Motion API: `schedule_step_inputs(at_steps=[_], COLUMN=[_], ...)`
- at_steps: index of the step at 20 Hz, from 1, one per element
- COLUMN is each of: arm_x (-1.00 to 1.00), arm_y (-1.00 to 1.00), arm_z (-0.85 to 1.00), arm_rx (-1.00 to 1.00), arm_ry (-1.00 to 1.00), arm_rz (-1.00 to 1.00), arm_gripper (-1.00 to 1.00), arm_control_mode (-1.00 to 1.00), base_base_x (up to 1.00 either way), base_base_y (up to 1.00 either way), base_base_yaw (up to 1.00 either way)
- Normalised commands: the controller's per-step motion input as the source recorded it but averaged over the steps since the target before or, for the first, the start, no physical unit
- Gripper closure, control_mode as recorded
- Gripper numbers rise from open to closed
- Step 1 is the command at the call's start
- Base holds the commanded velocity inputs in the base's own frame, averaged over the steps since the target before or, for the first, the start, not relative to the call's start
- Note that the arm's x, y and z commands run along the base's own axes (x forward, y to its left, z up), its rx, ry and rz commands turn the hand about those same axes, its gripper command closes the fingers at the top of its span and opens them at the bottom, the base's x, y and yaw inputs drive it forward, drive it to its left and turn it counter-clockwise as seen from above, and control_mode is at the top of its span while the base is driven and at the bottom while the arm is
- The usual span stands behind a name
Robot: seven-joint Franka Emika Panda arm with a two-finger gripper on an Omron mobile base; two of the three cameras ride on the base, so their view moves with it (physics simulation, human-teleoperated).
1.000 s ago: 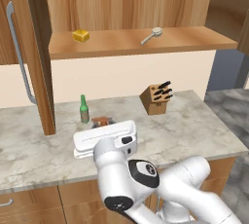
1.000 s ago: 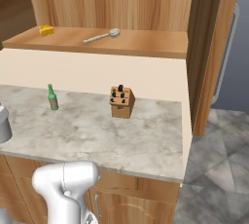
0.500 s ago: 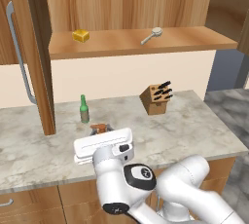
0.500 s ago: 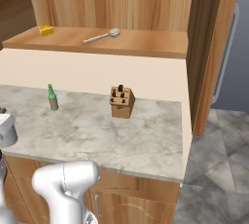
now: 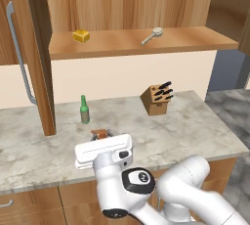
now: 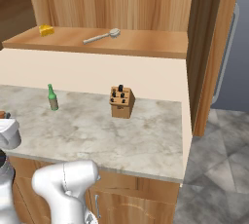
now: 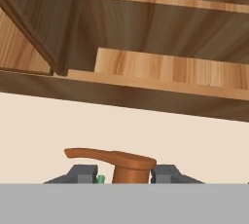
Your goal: Pick the soap dispenser and dish brush from the cabinet and place them on the counter.
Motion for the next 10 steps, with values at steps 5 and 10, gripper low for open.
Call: schedule_step_inputs(at_steps=[5,10], arm_x=[0.26,0.07], arm_y=[0.0,0.0], arm_z=[-0.19,-0.3], arm_rx=[0.06,0.03], arm_ry=[-0.04,0.0], arm_rz=[0.01,0.0], arm_gripper=[1.0,1.0], arm_control_mode=[-1.0,-1.0], base_base_x=[0.0,0.0], base_base_y=[0.0,0.0], base_base_yaw=[0.0,0.0])
